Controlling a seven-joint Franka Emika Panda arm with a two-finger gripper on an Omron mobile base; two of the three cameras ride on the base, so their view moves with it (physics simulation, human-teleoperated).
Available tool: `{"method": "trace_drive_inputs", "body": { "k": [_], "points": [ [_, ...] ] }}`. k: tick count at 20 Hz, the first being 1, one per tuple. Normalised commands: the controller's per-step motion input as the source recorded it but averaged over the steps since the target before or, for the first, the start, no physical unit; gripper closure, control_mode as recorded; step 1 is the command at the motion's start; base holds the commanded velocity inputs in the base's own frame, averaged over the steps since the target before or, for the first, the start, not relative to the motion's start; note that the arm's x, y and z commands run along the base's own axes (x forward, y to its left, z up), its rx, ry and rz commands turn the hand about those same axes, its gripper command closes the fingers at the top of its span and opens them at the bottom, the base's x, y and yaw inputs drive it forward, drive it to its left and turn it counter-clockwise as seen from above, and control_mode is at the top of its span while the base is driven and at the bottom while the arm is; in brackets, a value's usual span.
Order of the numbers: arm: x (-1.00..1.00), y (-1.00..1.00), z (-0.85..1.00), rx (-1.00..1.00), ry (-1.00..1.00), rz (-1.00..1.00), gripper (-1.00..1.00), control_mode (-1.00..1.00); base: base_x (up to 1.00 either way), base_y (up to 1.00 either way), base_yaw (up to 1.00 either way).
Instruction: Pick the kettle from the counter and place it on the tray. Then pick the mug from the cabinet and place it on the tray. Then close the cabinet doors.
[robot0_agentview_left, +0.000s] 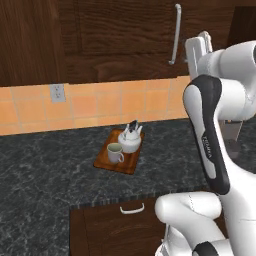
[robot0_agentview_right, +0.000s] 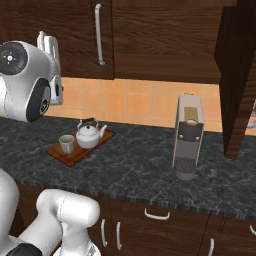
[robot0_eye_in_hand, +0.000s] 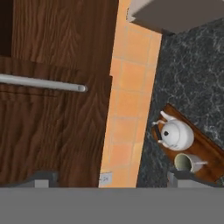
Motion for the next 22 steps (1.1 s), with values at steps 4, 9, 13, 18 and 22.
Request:
{"method": "trace_drive_inputs", "body": {
  "k": [4,9,13,18,22],
  "points": [
    [-0.40,-0.03,-0.17,-0.13,0.14,0.00,-1.00,-1.00,0.00,0.00,0.00],
    [-0.38,-0.31,-0.21,-0.04,0.17,0.00,-1.00,-1.00,0.00,0.00,0.00],
    [-0.44,-0.49,-0.07,0.00,0.01,-0.17,-1.00,-1.00,0.00,0.00,0.00],
    [-0.24,-0.68,-0.03,0.02,-0.13,-0.37,-1.00,-1.00,0.00,0.00,0.00],
    [-0.02,-0.85,-0.05,0.05,-0.18,-0.30,-1.00,-1.00,0.00,0.00,0.00]
  ]
}}
